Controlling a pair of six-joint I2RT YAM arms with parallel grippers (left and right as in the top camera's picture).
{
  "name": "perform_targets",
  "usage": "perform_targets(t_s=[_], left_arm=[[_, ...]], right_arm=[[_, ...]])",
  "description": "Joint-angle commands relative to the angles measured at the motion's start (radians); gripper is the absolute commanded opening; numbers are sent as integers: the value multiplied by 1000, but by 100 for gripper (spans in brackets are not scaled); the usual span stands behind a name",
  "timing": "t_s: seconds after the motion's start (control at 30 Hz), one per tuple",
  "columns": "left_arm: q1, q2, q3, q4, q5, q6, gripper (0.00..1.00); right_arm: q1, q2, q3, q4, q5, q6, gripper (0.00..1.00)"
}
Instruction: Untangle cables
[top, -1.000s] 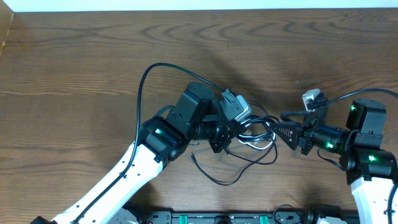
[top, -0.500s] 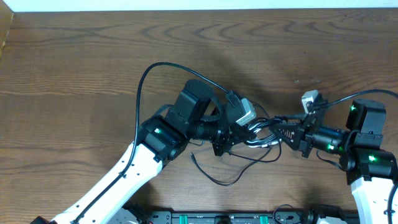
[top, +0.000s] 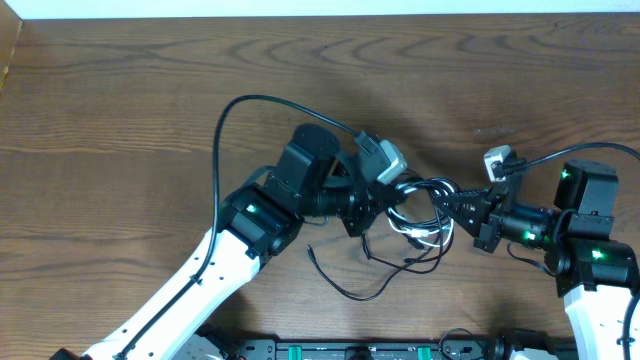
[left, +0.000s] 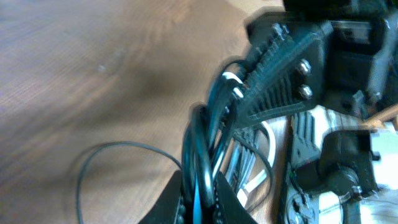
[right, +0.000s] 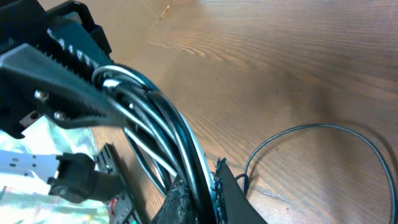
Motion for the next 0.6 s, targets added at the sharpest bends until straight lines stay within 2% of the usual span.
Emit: perform_targets(t_s=[0.0, 0.33, 0.57], left_arm=[[79, -83, 8, 27, -103, -85, 8], [254, -182, 8, 38, -118, -152, 8], [285, -184, 8, 34, -117, -152, 8]], right_arm=[[-8, 0, 10, -8, 130, 51, 1], [-8, 0, 10, -31, 230, 122, 1], [-8, 0, 10, -32, 198, 137, 1]])
